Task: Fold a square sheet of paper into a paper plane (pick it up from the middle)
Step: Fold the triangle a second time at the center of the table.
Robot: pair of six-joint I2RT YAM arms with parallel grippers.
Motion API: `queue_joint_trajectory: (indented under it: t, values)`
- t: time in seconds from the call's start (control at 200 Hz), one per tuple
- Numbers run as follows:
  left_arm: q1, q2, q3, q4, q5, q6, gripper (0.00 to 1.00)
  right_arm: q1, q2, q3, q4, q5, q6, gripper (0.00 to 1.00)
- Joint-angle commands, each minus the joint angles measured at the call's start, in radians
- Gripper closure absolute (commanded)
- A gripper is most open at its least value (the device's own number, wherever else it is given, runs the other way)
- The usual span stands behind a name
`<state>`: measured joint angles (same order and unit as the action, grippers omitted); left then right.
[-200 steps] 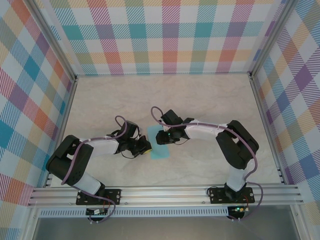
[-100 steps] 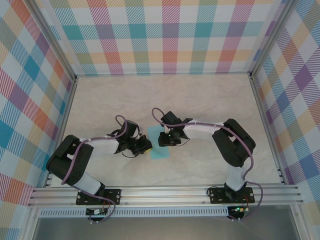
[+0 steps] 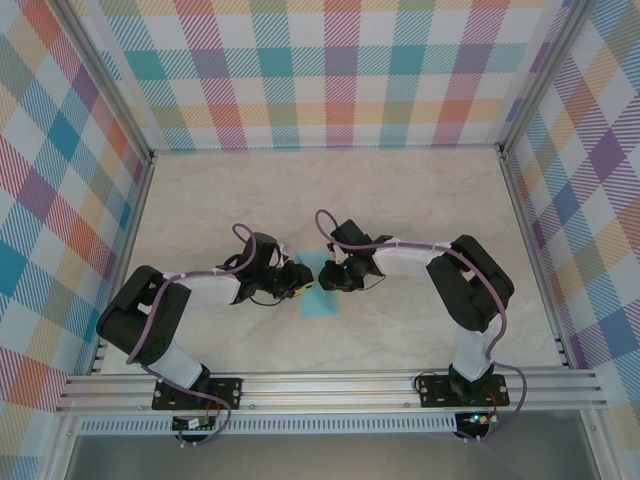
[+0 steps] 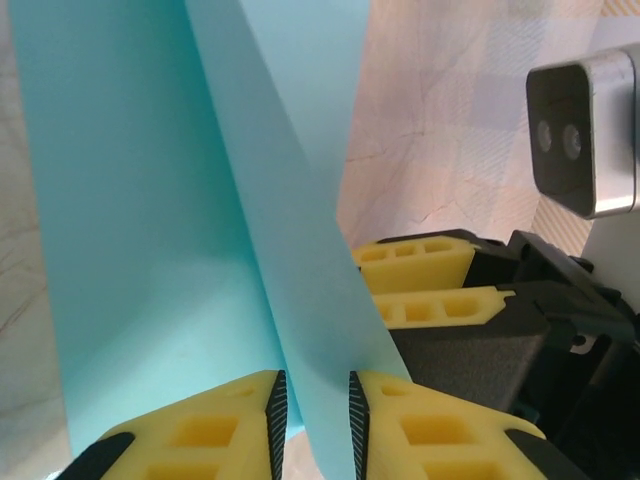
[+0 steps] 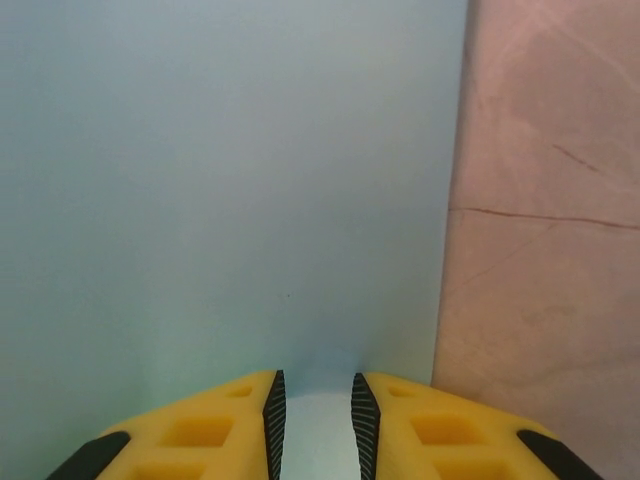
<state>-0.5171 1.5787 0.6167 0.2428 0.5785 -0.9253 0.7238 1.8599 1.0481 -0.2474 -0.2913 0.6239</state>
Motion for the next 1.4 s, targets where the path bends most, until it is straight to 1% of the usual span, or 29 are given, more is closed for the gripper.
queue_joint_trajectory:
  t: [0.0,0.175,0.305,0.495,0.58,0.72,0.82,0.895,0.975,1.12,1.27,1.395]
  values:
    - [-0.015,0.028,0.026,0.039,0.005,-0.014,0.72,-0.019,0.004,-0.035,0.026,-0.058,0.037,0.72]
    - [-0.015,0.058,0.031,0.033,-0.013,-0.010,0.70,-0.036,0.013,-0.026,0.034,-0.117,0.061,0.76]
    - [-0.015,0.076,0.037,0.012,-0.033,-0.003,0.69,-0.054,-0.004,-0.031,0.038,-0.132,0.093,0.77]
    - [-0.015,0.099,0.046,-0.003,-0.048,0.002,0.68,-0.079,-0.057,-0.045,0.040,-0.147,0.125,0.76]
    - [-0.015,0.111,0.050,-0.008,-0.051,0.004,0.68,-0.087,-0.089,-0.065,0.049,-0.146,0.140,0.73]
    - [-0.015,0.116,0.049,-0.011,-0.055,0.005,0.68,-0.108,-0.187,-0.127,0.061,-0.100,0.130,0.62]
    - [-0.015,0.116,0.050,-0.013,-0.056,0.005,0.68,-0.113,-0.249,-0.154,0.060,-0.073,0.039,0.55]
    - [-0.015,0.115,0.050,-0.013,-0.056,0.005,0.68,-0.113,-0.270,-0.156,0.049,-0.109,-0.048,0.50]
    - [-0.015,0.114,0.050,-0.013,-0.056,0.004,0.67,-0.113,-0.273,-0.158,0.040,-0.150,-0.107,0.48]
    - [-0.015,0.107,0.049,-0.016,-0.057,0.004,0.67,-0.111,-0.236,-0.139,0.028,-0.216,-0.141,0.49]
    - [-0.015,0.102,0.048,-0.019,-0.059,0.004,0.67,-0.112,-0.198,-0.124,0.029,-0.264,-0.144,0.55]
    - [-0.015,0.100,0.049,-0.020,-0.057,0.005,0.67,-0.113,-0.172,-0.108,-0.003,-0.256,-0.156,0.61]
